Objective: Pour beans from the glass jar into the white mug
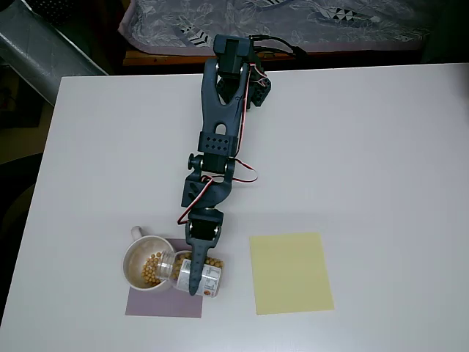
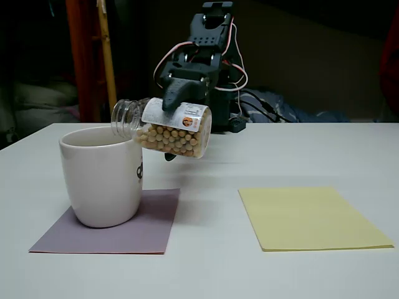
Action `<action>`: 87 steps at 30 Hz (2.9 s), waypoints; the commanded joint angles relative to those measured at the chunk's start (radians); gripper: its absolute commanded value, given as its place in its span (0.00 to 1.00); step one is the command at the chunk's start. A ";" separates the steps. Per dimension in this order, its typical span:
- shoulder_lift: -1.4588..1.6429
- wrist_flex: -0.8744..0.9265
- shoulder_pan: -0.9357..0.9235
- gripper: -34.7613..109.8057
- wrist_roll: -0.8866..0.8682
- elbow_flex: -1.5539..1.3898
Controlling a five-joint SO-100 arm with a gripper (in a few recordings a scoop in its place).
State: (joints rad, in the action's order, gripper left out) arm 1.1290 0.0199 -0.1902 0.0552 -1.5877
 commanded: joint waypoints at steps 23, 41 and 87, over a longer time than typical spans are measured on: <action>-0.058 0.278 -0.023 0.24 -0.270 0.270; -0.135 0.439 -0.018 0.24 -0.425 0.440; 0.028 0.295 -0.029 0.24 0.233 0.282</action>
State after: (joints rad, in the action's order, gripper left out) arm 1.0278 0.4111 -0.2025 0.1994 -1.1980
